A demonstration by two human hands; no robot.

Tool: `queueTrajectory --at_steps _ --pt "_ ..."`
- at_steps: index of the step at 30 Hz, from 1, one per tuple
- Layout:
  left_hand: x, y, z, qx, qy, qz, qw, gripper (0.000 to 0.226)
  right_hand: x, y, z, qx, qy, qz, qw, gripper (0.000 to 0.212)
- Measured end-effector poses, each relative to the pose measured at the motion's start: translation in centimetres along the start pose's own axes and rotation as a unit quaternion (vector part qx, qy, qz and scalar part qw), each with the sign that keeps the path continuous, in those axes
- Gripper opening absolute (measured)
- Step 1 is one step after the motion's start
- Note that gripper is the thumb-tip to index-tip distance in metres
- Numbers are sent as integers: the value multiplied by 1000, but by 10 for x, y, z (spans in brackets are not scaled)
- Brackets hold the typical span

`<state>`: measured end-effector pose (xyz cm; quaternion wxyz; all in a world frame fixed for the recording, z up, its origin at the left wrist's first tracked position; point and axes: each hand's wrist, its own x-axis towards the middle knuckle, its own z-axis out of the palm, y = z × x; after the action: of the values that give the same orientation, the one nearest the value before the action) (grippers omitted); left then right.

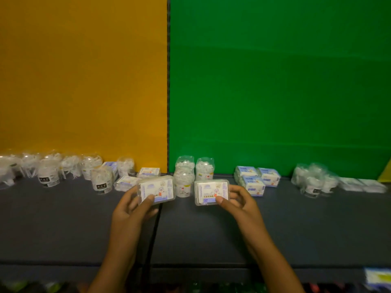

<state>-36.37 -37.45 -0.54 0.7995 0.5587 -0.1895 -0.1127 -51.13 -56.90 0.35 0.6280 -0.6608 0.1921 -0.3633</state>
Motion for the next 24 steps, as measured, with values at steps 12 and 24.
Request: queueTrajectory --at_steps 12,24 --pt "-81 -24 170 5 -89 22 996 31 -59 -40 -196 5 159 -36 987 28" --pt "-119 -43 315 2 -211 24 977 27 -82 -62 -333 -34 255 -55 965 27"
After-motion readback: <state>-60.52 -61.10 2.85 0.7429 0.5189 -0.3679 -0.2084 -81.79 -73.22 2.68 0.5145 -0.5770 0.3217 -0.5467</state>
